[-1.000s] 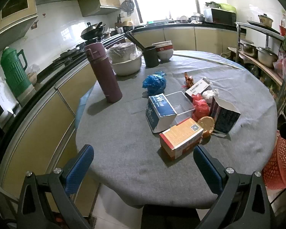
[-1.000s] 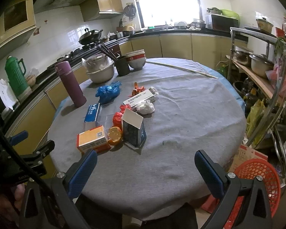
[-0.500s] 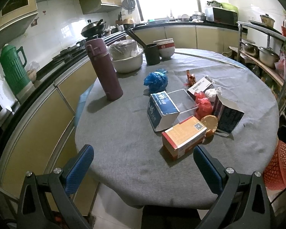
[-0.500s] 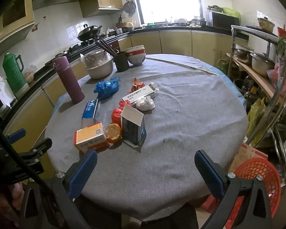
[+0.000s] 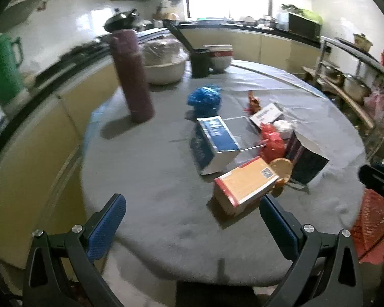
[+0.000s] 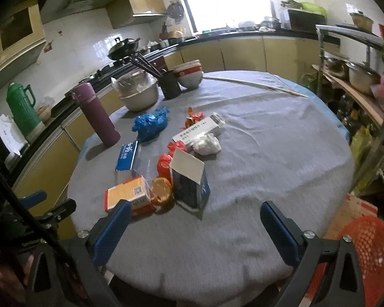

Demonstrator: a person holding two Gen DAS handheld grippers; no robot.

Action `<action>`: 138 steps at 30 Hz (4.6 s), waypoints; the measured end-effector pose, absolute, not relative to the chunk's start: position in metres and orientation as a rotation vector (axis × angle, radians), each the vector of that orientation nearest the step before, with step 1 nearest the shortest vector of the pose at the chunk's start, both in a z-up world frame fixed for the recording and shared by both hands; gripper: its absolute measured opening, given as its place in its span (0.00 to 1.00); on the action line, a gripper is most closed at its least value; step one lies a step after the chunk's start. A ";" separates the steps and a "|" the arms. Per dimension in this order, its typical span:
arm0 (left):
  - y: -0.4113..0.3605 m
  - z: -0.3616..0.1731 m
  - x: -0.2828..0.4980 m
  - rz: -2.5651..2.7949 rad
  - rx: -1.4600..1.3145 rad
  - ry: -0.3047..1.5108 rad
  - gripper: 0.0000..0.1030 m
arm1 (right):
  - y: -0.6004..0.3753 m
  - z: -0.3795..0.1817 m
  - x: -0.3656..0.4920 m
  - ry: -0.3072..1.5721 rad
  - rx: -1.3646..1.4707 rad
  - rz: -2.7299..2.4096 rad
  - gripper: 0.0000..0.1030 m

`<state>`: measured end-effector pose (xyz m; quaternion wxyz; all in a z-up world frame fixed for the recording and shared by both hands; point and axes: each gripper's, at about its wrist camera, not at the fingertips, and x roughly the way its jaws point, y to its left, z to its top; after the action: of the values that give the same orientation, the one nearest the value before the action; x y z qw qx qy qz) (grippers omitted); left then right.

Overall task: Collect trash
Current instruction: 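Grasp the orange-and-white box with the left gripper while the right grasps the white paper box, then carry both boxes to the red basket and open both grippers to drop them, then grasp the blue toothpaste box with the left gripper while the right grasps the orange peel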

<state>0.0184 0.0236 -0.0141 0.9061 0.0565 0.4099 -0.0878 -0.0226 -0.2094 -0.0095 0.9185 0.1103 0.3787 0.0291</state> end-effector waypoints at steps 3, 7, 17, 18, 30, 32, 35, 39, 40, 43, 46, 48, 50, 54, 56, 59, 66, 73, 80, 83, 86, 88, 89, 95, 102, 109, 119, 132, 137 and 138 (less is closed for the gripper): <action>0.020 -0.028 0.035 -0.270 0.104 0.866 1.00 | -0.206 -0.021 -0.001 0.777 0.205 0.112 0.84; 0.009 -0.042 0.055 -0.377 0.115 0.882 1.00 | -0.206 -0.041 0.026 0.794 0.199 0.148 0.84; -0.026 -0.062 0.067 -0.540 0.247 0.876 0.88 | -0.208 -0.078 0.065 0.866 0.267 0.207 0.70; -0.028 -0.064 0.067 -0.551 0.251 0.884 0.83 | -0.208 -0.081 0.068 0.884 0.278 0.219 0.55; -0.015 -0.067 0.070 -0.551 0.108 0.914 0.58 | -0.217 -0.075 0.051 0.830 0.321 0.224 0.49; -0.012 -0.064 0.066 -0.542 0.090 0.905 0.57 | -0.222 -0.071 0.042 0.815 0.326 0.216 0.49; -0.013 -0.053 0.054 -0.520 0.094 0.876 0.57 | -0.233 -0.064 0.026 0.799 0.347 0.204 0.49; -0.017 -0.037 0.037 -0.519 0.103 0.828 0.57 | -0.251 -0.054 -0.002 0.771 0.373 0.179 0.49; -0.019 -0.034 0.034 -0.522 0.106 0.820 0.57 | -0.255 -0.052 -0.009 0.760 0.383 0.172 0.49; -0.027 -0.026 0.024 -0.536 0.111 0.802 0.57 | -0.273 -0.045 -0.029 0.731 0.405 0.143 0.49; -0.039 -0.022 0.017 -0.558 0.112 0.801 0.57 | -0.292 -0.043 -0.045 0.723 0.441 0.112 0.49; -0.051 -0.020 0.010 -0.581 0.127 0.797 0.57 | -0.306 -0.043 -0.056 0.718 0.475 0.098 0.49; -0.067 -0.017 0.001 -0.618 0.153 0.791 0.57 | -0.315 -0.042 -0.065 0.714 0.496 0.090 0.49; -0.099 -0.014 -0.012 -0.689 0.202 0.783 0.57 | -0.338 -0.039 -0.090 0.701 0.514 0.037 0.49; -0.116 -0.014 -0.018 -0.731 0.221 0.789 0.57 | -0.351 -0.040 -0.104 0.698 0.518 0.002 0.49; -0.151 -0.016 -0.028 -0.811 0.259 0.803 0.57 | -0.376 -0.043 -0.133 0.701 0.531 -0.077 0.49; -0.240 -0.027 -0.068 -1.013 0.369 0.814 0.57 | -0.446 -0.073 -0.209 0.748 0.633 -0.311 0.50; -0.322 -0.054 -0.102 -1.111 0.485 0.870 0.58 | -0.488 -0.101 -0.258 0.753 0.738 -0.431 0.55; -0.348 -0.070 -0.111 -1.092 0.576 0.900 0.58 | -0.506 -0.110 -0.268 0.726 0.823 -0.461 0.62; -0.330 -0.061 -0.108 -1.068 0.573 0.869 0.59 | -0.505 -0.107 -0.268 0.705 0.814 -0.458 0.62; -0.308 -0.048 -0.096 -0.985 0.565 0.825 0.62 | -0.496 -0.098 -0.261 0.680 0.795 -0.438 0.62; -0.290 -0.039 -0.087 -0.913 0.554 0.803 0.63 | -0.488 -0.090 -0.250 0.672 0.778 -0.406 0.62; -0.278 -0.034 -0.082 -0.867 0.550 0.791 0.64 | -0.482 -0.086 -0.244 0.672 0.760 -0.386 0.62; -0.184 -0.018 -0.050 -0.612 0.481 0.771 0.72 | -0.431 -0.055 -0.186 0.685 0.640 -0.236 0.62; -0.060 -0.024 -0.010 -0.294 0.384 0.814 0.72 | -0.358 -0.043 -0.113 0.745 0.563 -0.042 0.62; 0.014 -0.023 0.022 -0.167 0.246 0.853 0.72 | -0.274 -0.042 -0.042 0.835 0.464 0.130 0.62; 0.025 -0.015 0.046 -0.122 0.215 0.831 0.75 | -0.213 -0.060 0.028 0.920 0.403 0.261 0.62; 0.008 -0.025 0.147 -0.211 -0.002 1.023 0.75 | -0.188 -0.104 0.082 0.988 0.362 0.304 0.63; -0.012 -0.046 0.169 -0.170 -0.017 1.088 0.75 | -0.169 -0.106 0.081 0.988 0.248 0.313 0.47; -0.013 -0.049 0.170 -0.163 -0.020 1.096 0.75 | -0.166 -0.106 0.079 0.980 0.227 0.310 0.43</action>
<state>0.1701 -0.0130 -0.0489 0.8504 -0.0095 0.5204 -0.0773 0.0795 -0.1661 -0.1062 0.8646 0.1083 0.4677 0.1482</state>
